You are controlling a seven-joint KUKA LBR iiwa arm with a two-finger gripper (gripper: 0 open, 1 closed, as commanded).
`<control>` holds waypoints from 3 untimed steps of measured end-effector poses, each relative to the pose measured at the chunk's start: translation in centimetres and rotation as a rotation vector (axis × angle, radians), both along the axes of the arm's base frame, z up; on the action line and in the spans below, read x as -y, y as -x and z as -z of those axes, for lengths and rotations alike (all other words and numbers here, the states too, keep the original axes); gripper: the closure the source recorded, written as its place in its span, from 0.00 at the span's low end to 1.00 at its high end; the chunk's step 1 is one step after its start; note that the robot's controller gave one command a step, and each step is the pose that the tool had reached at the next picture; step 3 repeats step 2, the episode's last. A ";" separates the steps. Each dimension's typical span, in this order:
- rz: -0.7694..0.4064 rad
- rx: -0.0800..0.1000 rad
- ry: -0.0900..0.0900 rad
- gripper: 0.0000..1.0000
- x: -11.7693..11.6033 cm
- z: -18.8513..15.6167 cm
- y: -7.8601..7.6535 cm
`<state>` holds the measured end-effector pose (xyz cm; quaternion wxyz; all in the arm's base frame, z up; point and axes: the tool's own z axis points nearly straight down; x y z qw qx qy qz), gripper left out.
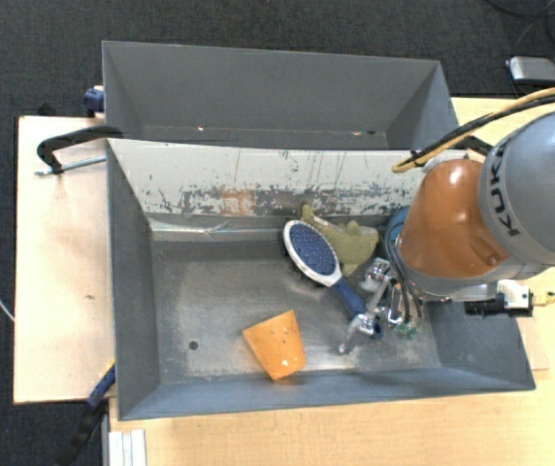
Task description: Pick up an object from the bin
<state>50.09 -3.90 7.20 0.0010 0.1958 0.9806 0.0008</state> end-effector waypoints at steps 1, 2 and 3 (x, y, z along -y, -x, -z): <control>0.001 0.005 0.002 1.00 0.1 -0.1 -0.2; -0.001 0.008 0.001 1.00 0.0 -12.5 -0.4; -0.001 0.008 0.001 1.00 0.0 -12.5 -0.4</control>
Offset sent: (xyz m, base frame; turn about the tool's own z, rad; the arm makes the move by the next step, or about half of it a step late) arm 0.0000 0.0000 0.0000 0.0000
